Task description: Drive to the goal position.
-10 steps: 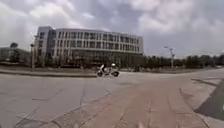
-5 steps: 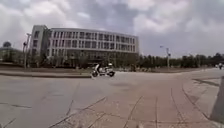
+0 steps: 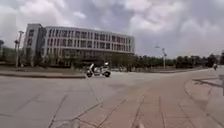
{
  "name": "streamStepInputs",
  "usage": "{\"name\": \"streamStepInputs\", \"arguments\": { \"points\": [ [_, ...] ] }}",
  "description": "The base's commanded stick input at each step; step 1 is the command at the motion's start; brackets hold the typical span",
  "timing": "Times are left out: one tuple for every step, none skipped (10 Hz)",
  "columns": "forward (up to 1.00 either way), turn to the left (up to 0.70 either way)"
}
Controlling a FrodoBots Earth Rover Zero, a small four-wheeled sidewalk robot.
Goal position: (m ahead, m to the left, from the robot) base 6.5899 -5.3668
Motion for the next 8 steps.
{"name": "streamStepInputs", "arguments": {
  "points": [
    [0.7, -0.14],
    [0.7, -0.14],
    [0.7, -0.14],
    [0.7, -0.14],
    [0.7, -0.14],
    [0.7, -0.14],
    [0.7, -0.14],
    [0.7, -0.14]
  ]
}}
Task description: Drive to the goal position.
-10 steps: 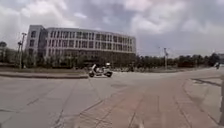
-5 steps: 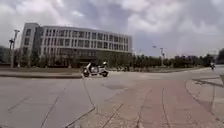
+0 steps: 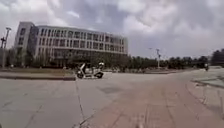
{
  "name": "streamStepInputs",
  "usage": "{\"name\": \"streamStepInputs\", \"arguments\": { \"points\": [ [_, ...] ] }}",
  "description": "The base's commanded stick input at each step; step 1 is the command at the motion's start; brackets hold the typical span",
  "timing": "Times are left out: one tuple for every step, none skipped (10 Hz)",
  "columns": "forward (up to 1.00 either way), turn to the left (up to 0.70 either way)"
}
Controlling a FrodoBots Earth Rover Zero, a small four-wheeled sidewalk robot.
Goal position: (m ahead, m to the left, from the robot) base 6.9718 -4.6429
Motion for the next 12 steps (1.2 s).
{"name": "streamStepInputs", "arguments": {
  "points": [
    [0.7, -0.14],
    [0.7, -0.14],
    [0.7, -0.14],
    [0.7, -0.14],
    [0.7, -0.14],
    [0.7, -0.14],
    [0.7, -0.14],
    [0.7, -0.14],
    [0.7, -0.14],
    [0.7, -0.14],
    [0.7, -0.14],
    [0.7, -0.14]
  ]
}}
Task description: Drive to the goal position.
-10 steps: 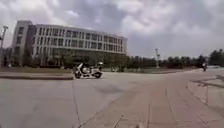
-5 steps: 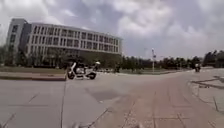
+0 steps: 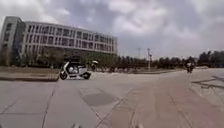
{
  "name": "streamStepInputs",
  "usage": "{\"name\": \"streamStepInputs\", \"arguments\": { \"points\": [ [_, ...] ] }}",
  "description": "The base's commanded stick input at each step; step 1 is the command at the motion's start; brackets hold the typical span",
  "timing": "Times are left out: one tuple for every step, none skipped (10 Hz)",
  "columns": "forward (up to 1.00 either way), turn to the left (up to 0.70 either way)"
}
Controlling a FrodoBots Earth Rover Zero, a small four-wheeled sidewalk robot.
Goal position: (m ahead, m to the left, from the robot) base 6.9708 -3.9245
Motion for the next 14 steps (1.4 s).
{"name": "streamStepInputs", "arguments": {
  "points": [
    [0.7, -0.14],
    [0.7, -0.09],
    [0.7, 0.0],
    [0.7, 0.0],
    [0.7, 0.0],
    [0.7, 0.0],
    [0.7, 0.0],
    [0.7, 0.0],
    [0.7, 0.0],
    [0.7, 0.0],
    [0.7, 0.0],
    [0.7, 0.0],
    [0.7, 0.0],
    [0.01, 0.0]
  ]
}}
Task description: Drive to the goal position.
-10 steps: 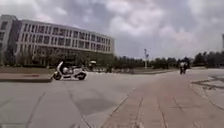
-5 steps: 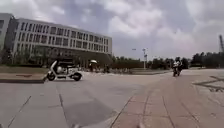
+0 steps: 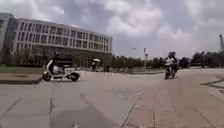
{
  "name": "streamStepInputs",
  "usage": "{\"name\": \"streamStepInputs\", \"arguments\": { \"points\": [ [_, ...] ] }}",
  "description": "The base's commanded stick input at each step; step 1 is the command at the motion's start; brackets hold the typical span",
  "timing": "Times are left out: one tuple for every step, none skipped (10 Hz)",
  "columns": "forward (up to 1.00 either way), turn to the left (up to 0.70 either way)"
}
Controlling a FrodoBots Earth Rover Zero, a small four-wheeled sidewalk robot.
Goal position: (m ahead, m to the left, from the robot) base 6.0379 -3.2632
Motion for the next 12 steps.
{"name": "streamStepInputs", "arguments": {
  "points": [
    [0.0, 0.0],
    [0.0, 0.0],
    [0.0, 0.0],
    [0.0, 0.0],
    [0.0, 0.0],
    [0.0, 0.0],
    [0.0, 0.0],
    [0.0, 0.0],
    [0.0, 0.0],
    [0.09, 0.0],
    [0.25, 0.0],
    [0.41, 0.0]
  ]
}}
